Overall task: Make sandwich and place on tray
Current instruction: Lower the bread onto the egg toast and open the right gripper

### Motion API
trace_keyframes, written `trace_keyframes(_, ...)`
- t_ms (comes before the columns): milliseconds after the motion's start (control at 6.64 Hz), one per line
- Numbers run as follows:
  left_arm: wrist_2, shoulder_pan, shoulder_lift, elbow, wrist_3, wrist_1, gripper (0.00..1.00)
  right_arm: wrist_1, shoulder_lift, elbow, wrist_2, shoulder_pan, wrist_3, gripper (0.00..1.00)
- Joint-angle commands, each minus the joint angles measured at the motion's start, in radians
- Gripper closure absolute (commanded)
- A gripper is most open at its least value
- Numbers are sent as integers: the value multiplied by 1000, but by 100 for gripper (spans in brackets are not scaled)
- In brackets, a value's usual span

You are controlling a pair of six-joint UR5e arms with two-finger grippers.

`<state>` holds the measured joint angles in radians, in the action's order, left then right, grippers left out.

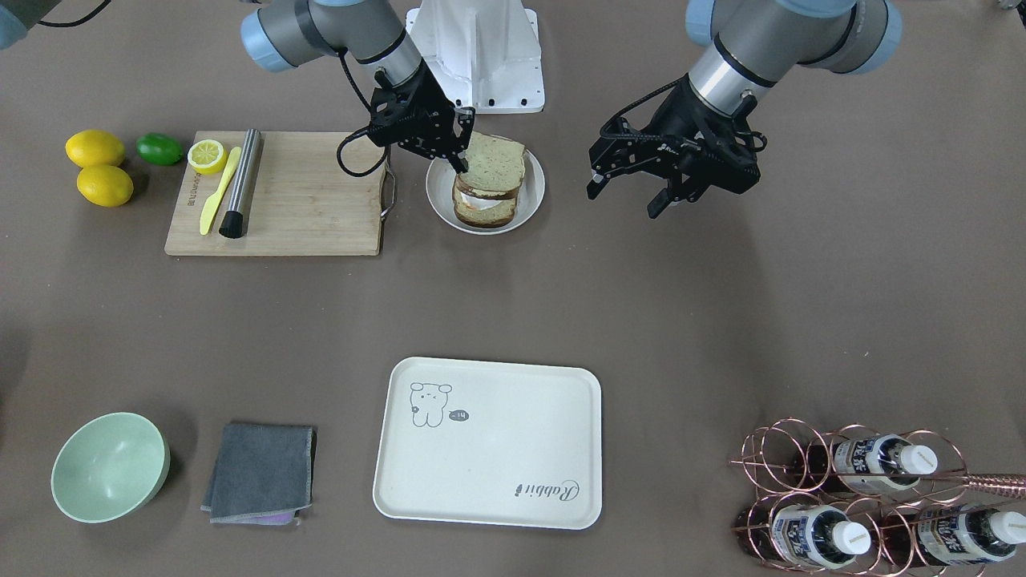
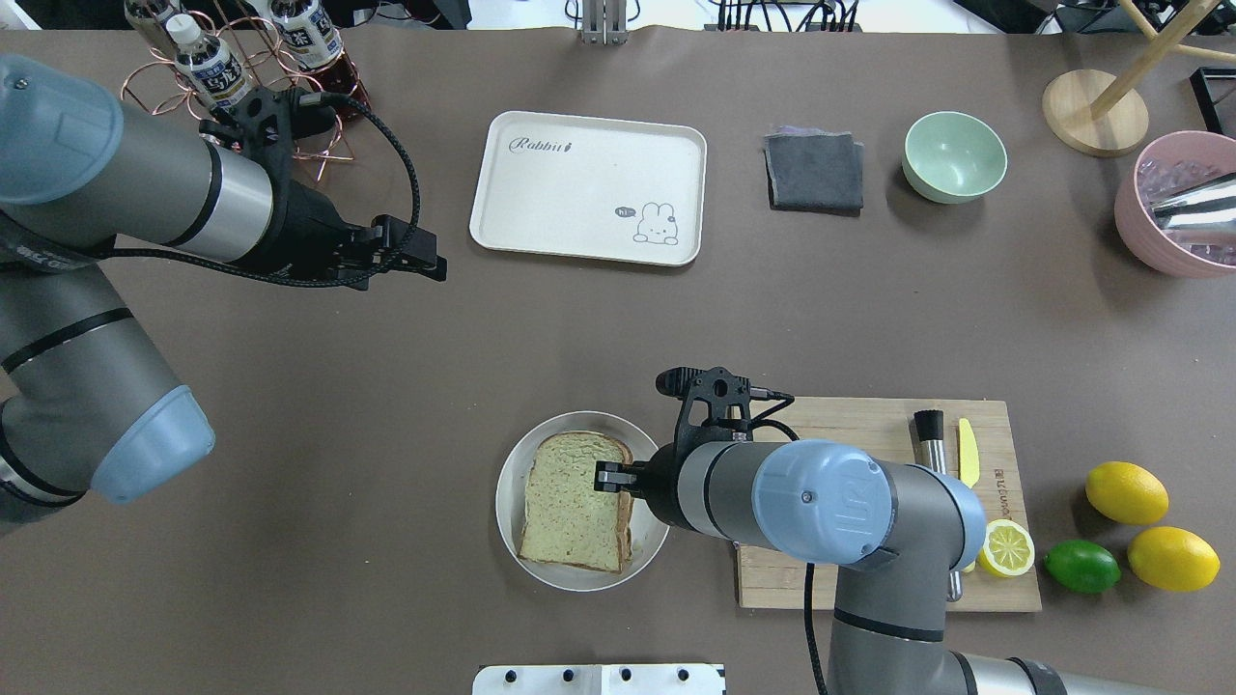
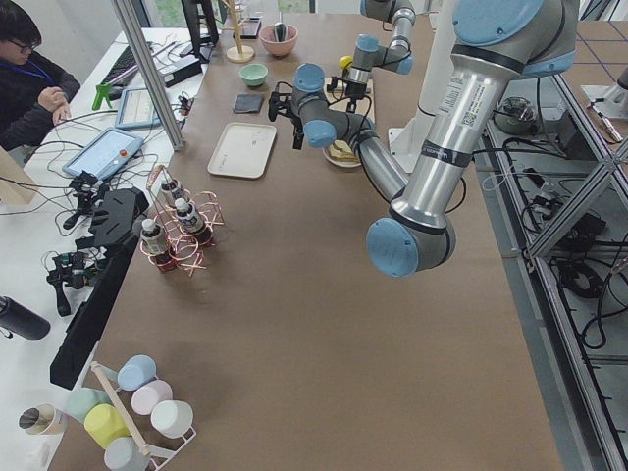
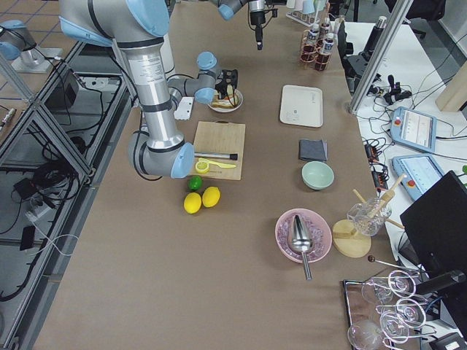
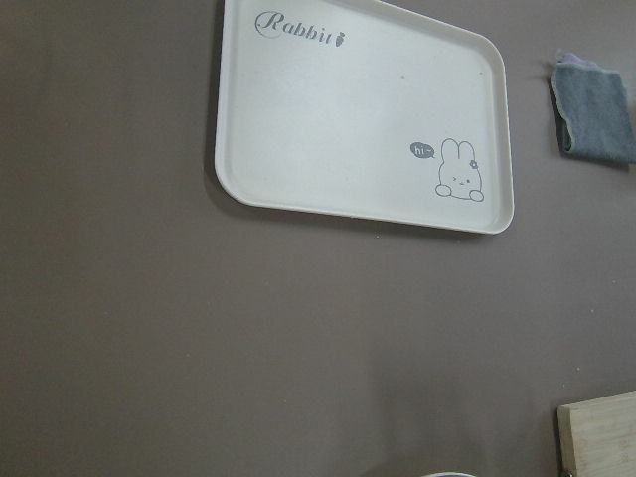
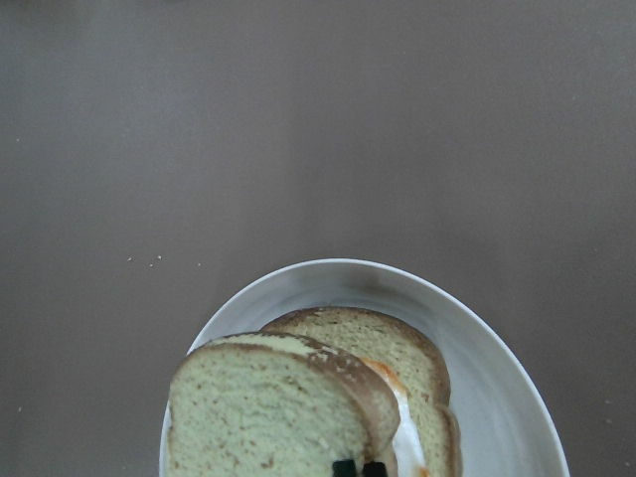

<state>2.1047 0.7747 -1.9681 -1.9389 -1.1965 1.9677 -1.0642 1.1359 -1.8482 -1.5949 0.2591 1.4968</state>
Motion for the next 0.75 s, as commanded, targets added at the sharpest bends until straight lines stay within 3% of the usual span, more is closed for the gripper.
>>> trace_keyframes(0, -2, 0, 0, 0, 0, -1, 2, 1, -1, 23, 12, 2, -4, 100)
trace_keyframes(602, 0, -2, 0, 1, 0, -1, 2, 3, -2, 47, 26, 2, -6, 100)
